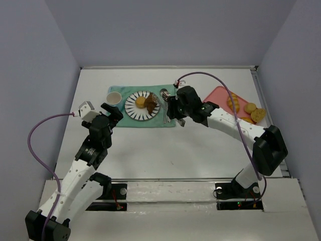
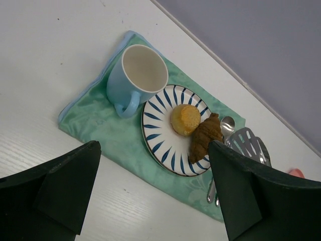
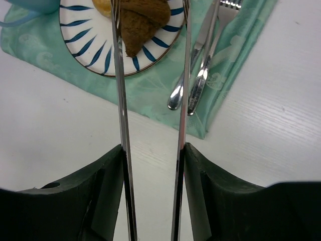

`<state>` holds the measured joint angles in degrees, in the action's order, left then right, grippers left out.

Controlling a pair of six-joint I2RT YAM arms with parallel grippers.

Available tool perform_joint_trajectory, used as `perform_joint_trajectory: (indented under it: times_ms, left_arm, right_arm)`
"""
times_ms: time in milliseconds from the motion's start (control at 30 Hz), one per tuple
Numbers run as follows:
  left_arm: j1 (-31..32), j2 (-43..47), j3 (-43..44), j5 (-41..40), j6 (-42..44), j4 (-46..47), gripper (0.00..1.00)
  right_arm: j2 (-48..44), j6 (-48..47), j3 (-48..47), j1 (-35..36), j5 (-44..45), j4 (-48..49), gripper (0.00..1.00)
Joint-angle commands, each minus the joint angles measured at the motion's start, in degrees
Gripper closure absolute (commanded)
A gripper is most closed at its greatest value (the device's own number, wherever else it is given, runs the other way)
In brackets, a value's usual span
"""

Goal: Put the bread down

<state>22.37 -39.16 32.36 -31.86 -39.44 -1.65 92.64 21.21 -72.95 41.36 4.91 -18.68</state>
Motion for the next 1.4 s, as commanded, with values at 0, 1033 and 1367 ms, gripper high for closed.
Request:
perform_joint_trajectory:
  times_ms: [0,1033,1367]
  left_arm:
    - [-0.4,0.66,-0.1,-0.84,0.07,1.74,0.01]
    - [-0.4,1.36,-0.19,-0.93,-0.2,0.86,0.01]
    - [-0.4,-0.91,1.04,1.0,1.2,1.21,0.01]
  right_arm:
    - [-7.72,4.18,2.98,0.65,10.37,1.8,0.47]
    - [-19.33,15.09,30.94,-2.96,17.34,1.45,0.0]
    - [-30.31,16.92,26.54,-2.96,27.06,-1.45,0.0]
